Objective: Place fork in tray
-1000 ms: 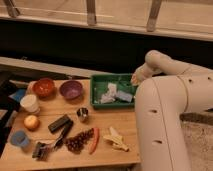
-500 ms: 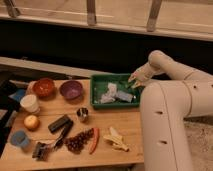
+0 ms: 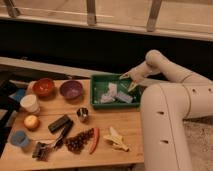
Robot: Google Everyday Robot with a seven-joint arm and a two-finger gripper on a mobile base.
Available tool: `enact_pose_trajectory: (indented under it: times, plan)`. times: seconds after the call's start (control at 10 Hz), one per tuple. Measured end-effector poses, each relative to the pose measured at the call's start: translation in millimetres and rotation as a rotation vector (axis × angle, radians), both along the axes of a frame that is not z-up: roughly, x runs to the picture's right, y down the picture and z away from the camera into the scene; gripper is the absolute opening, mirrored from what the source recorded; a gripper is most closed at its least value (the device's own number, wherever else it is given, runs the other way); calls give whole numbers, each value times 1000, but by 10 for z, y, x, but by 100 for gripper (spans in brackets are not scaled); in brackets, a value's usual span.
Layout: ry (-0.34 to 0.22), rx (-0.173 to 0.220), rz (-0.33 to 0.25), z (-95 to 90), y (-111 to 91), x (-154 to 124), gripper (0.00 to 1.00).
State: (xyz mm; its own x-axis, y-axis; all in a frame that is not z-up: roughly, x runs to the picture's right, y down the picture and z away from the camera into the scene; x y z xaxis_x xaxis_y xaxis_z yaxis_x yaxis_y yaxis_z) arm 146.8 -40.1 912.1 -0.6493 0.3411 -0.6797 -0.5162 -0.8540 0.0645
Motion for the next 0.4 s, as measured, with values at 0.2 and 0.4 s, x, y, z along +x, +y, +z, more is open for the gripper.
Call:
enact_pose_trajectory:
  times: [0.2, 0.4]
  plan:
    - [-54, 26, -29, -107, -38, -125, 62]
    - [-60, 29, -33, -119, -49, -143, 62]
